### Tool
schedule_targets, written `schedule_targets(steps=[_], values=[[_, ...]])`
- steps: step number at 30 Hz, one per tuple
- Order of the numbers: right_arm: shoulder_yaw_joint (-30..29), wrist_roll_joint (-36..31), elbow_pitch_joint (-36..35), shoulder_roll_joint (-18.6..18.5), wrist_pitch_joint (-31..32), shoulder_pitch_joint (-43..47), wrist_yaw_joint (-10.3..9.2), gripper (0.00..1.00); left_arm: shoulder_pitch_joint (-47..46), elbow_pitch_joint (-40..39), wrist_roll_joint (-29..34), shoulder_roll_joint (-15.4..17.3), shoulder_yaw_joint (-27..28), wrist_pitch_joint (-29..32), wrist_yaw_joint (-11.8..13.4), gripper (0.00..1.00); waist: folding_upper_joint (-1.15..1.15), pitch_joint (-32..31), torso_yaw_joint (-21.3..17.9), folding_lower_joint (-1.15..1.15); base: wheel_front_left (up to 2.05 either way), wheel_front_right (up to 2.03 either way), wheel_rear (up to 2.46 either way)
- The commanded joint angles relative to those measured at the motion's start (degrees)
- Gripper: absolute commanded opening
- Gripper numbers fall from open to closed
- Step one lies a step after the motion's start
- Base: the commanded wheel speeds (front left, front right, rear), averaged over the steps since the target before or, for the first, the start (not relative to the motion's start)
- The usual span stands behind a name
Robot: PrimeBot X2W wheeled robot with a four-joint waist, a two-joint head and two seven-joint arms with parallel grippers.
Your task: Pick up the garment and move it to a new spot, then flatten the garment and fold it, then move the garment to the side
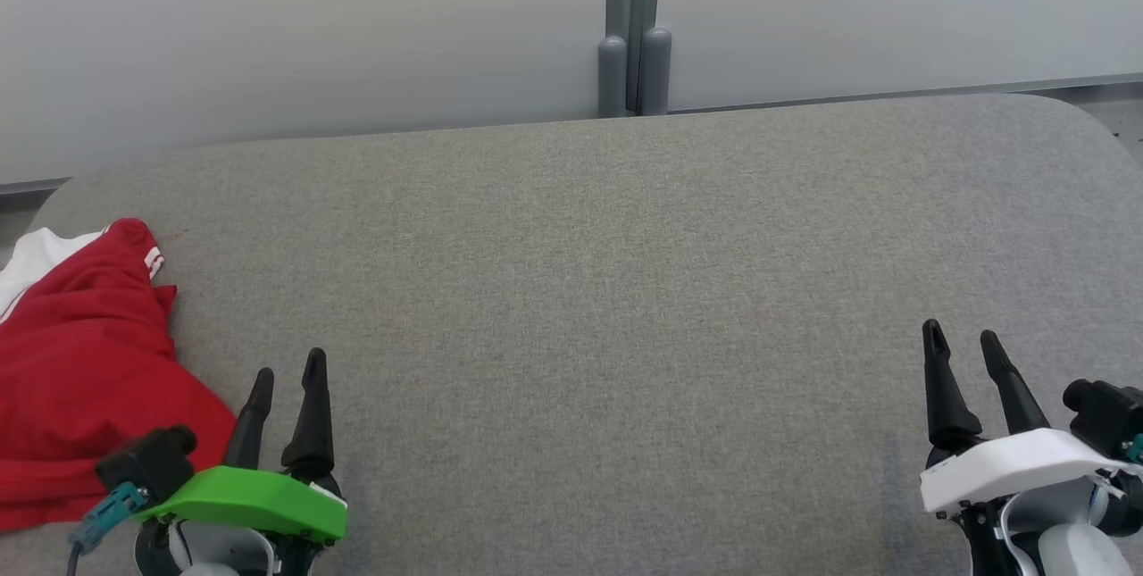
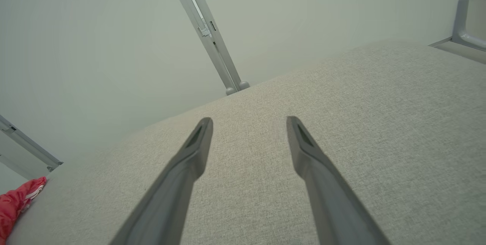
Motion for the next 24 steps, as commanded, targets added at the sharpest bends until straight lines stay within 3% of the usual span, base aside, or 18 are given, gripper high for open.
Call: schedule_targets(steps=[1, 24], values=[[-0.13, -2.35, -0.28, -0.55, -0.62, -0.58, 0.02, 1.0, -0.24, -0.53, 2.08, 0.83, -0.37, -0.58, -0.19, 1.0, 0.19, 0.0, 0.0, 0.0, 0.0, 0.0, 0.0], [0.16, -15.51, -1.13, -0.25, -3.94, 1.09, 0.03, 1.0, 0.47, -0.21, 13.71, 1.59, -2.0, -3.96, -0.24, 1.0, 0.25, 0.01, 0.17, 0.0, 0.0, 0.0, 0.0]])
